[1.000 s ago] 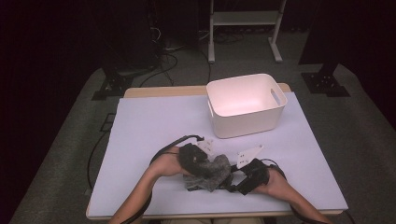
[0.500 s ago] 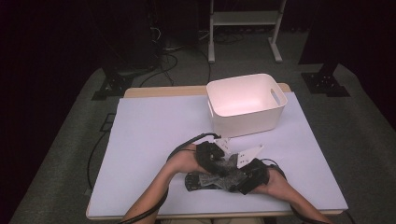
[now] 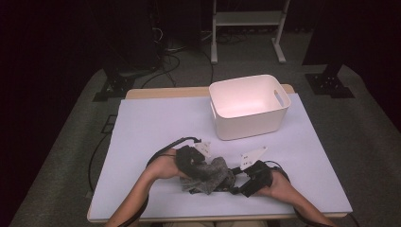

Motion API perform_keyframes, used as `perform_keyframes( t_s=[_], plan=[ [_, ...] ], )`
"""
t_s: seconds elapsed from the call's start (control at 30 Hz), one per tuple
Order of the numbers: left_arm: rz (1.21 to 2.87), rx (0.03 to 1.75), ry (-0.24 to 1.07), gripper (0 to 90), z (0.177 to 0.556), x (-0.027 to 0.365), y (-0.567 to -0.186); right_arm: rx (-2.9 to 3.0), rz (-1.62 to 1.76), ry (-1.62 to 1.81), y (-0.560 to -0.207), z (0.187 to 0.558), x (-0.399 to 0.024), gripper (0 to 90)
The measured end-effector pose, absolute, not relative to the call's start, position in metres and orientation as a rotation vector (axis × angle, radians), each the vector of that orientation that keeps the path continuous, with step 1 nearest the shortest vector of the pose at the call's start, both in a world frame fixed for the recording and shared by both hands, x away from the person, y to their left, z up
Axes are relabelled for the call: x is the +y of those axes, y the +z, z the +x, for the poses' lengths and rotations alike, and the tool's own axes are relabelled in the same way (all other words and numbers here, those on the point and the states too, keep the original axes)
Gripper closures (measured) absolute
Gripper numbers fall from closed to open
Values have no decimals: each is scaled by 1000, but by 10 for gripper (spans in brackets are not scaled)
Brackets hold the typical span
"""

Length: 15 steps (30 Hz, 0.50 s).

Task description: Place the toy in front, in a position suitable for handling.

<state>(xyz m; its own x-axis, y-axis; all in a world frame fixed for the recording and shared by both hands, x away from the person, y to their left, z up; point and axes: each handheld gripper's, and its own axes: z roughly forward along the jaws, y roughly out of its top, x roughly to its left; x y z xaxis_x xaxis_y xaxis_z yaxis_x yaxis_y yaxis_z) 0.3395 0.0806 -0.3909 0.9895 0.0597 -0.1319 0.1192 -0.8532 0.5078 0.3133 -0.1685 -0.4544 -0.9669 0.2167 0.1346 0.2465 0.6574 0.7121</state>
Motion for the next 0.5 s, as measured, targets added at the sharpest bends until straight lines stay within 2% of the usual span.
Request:
perform_keyframes(
  t_s=[0.23, 0.27, 0.5],
  plan=[
    [2584, 172, -144, 685, 337, 100, -392, -2813, -407, -1217, -455, 314, -169, 276],
    [2585, 166, -146, 685, 337, 100, -392, -2798, -408, -1203, -455, 315, -169, 300],
    [2590, 148, -140, 684, 338, 91, -392, -2718, -453, -1176, -455, 323, -169, 243]
  ],
)
